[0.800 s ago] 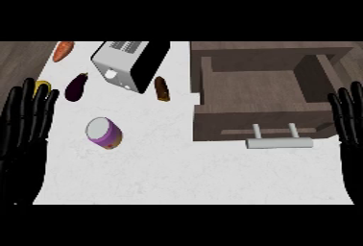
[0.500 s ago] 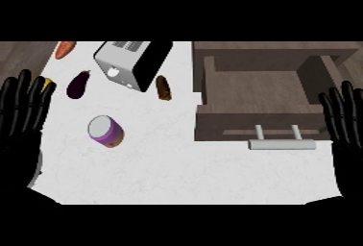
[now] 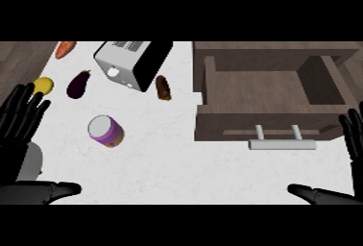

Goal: Pick up the can, place it into the drawer and close the drawer

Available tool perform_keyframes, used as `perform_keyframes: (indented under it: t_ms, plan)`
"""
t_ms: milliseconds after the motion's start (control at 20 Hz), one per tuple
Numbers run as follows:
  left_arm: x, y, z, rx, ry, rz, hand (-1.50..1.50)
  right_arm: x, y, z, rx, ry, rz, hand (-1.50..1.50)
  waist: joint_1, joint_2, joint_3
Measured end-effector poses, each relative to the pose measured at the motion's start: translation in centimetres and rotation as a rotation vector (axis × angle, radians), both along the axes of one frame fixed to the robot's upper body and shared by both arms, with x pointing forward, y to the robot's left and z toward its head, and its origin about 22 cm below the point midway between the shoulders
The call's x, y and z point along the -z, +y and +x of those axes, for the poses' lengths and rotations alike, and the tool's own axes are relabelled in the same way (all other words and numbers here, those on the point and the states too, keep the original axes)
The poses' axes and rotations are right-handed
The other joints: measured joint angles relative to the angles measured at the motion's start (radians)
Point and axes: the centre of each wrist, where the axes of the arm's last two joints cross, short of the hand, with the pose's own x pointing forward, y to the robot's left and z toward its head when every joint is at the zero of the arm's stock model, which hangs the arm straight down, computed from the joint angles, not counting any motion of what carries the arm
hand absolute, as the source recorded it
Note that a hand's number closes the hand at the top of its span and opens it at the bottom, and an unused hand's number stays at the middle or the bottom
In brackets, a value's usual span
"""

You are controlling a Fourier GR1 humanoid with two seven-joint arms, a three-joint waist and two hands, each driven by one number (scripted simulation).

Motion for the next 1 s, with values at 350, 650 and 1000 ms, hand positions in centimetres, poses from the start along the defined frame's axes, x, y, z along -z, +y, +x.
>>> perform_keyframes:
  t_ms: [350, 650, 1000]
  plan:
    - [-1.4, 1.2, -1.7, -0.005, 0.027, 0.001, -1.50, -0.1, -2.4, -2.1, 0.014, 0.018, 0.016, -1.50, 0.001, 0.000, 0.000]
    - [-1.9, 2.2, -2.6, -0.025, 0.053, -0.036, -1.50, 0.8, -4.8, -3.6, 0.010, 0.018, 0.016, -1.50, 0.001, 0.000, 0.000]
    - [-2.0, 3.2, -2.0, -0.042, 0.092, -0.174, -1.50, 1.0, -6.3, -5.8, 0.004, 0.020, 0.021, -1.50, -0.002, 0.000, 0.000]
